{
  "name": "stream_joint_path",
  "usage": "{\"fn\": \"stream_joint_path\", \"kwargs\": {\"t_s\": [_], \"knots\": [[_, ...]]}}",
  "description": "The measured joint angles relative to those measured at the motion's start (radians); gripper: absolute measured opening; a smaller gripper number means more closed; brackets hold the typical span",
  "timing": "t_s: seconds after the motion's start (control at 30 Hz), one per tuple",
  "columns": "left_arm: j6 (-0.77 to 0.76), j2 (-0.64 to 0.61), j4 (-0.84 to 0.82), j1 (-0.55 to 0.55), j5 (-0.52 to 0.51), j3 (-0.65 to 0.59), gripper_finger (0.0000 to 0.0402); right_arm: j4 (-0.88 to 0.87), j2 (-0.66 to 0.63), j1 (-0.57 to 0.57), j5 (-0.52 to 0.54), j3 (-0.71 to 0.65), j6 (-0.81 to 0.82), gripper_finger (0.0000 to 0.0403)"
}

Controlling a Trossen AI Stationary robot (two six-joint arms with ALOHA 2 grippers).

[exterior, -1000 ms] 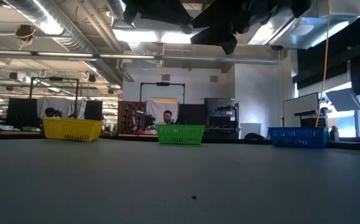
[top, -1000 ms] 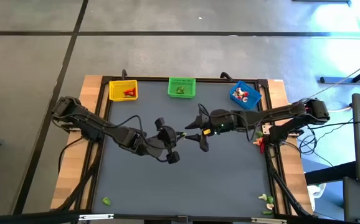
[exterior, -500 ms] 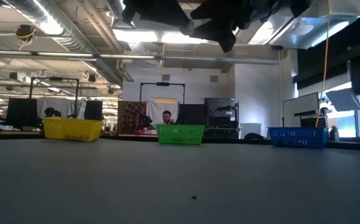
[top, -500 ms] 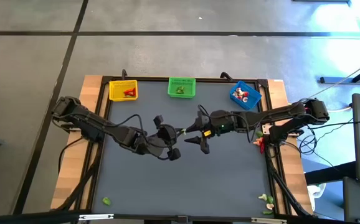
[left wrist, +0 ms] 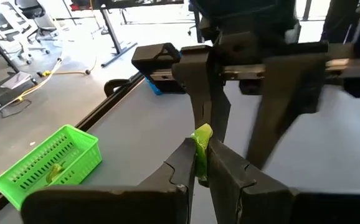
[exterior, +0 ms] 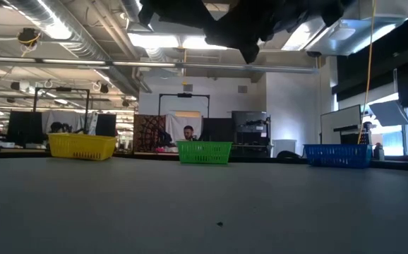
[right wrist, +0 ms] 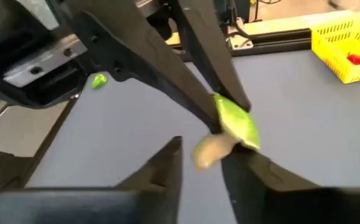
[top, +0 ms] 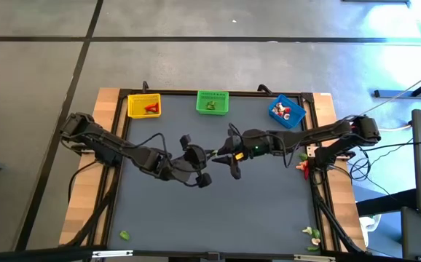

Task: Sort produce into baskets
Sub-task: Put the green mushroom into the blue basket

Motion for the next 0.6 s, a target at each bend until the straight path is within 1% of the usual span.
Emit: {"fn": "stream_joint_path", "kwargs": {"t_s": [0.13, 0.2, 0.27, 0.4, 0.47, 0.6], "knots": [[-0.001, 0.001, -0.001, 0.000, 0.004, 0.000, 0.0031, -0.002, 0.004, 0.000, 0.014, 0.000, -0.032, 0.0036], [-0.012, 0.001, -0.002, 0.000, 0.003, 0.000, 0.0031, -0.002, 0.004, 0.000, 0.015, 0.000, -0.047, 0.0014], [-0.035, 0.001, -0.009, 0.001, 0.004, 0.000, 0.0031, -0.003, 0.004, 0.000, 0.014, 0.000, -0.052, 0.0010], [-0.061, 0.001, -0.011, 0.002, 0.005, 0.001, 0.0031, -0.003, 0.003, 0.000, 0.014, 0.000, -0.052, 0.0029], [-0.057, 0.001, -0.010, 0.003, 0.006, 0.001, 0.0032, -0.009, 0.003, 0.000, 0.015, 0.000, -0.062, 0.0031], [-0.043, 0.001, -0.011, 0.007, 0.008, 0.000, 0.0056, -0.014, 0.003, 0.000, 0.020, 0.000, -0.095, 0.0021]]}}
